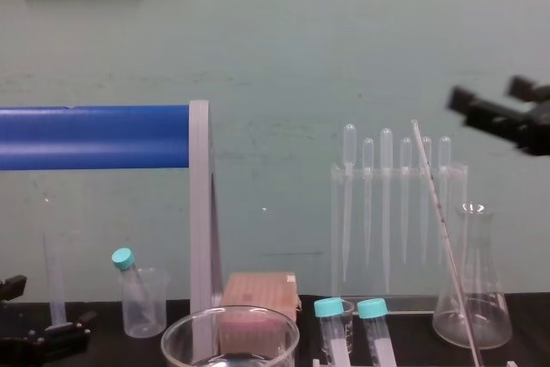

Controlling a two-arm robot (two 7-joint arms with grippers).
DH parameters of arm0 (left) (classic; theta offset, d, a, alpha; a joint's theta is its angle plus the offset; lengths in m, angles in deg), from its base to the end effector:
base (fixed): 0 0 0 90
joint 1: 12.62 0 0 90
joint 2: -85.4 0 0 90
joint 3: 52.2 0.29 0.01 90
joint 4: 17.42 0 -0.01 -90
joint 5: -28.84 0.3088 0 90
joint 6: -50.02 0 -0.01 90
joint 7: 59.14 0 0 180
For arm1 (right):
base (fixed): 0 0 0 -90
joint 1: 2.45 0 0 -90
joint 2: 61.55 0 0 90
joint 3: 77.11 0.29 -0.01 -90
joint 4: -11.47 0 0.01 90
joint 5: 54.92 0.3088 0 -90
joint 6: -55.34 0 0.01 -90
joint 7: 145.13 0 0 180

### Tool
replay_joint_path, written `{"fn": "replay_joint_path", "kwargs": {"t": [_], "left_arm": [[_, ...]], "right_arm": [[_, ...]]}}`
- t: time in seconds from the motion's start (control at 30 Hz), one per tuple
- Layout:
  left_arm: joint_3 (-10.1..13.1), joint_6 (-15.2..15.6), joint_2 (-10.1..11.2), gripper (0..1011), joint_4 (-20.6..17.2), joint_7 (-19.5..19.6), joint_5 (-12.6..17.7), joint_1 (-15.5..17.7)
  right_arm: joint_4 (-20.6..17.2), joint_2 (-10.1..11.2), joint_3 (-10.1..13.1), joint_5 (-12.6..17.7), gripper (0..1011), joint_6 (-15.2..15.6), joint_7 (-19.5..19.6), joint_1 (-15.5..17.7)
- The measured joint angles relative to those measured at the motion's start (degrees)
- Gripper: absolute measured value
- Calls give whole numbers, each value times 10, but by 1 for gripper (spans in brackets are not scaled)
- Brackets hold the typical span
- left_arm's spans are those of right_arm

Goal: Hold the thermometer with one hand and immerse one end into the beaker, then reinsert it into the test tube rack.

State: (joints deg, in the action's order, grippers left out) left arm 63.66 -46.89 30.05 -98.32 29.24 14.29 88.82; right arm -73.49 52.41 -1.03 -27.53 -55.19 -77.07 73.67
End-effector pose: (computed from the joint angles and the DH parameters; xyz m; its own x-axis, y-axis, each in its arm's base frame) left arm 0.3581 0.0827 -0.3022 0.2922 0.8803 0.3738 -0.9553 0.2873 0.0701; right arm 0.3866 -0.0616 -0.2424 0.5076 -0.8514 0.1320 0.7655 0.5160 0.3843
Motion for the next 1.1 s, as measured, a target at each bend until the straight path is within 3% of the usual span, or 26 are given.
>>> {"fn": "replay_joint_path", "kwargs": {"t": [0.07,0.17,0.3,0.63,1.1], "left_arm": [[0,0,0,1008,0,0,0,0],[0,0,0,1008,0,0,0,0],[0,0,0,1008,0,0,0,0],[0,0,0,1008,0,0,0,0],[0,0,0,1008,0,0,0,0]], "right_arm": [[-27,0,21,-28,1003,8,52,27],[-48,-4,44,-46,1003,31,102,58],[-52,-13,63,-48,1003,63,135,86],[-13,-43,77,-44,1003,117,160,109],[-8,-47,81,-43,1003,122,159,109]]}}
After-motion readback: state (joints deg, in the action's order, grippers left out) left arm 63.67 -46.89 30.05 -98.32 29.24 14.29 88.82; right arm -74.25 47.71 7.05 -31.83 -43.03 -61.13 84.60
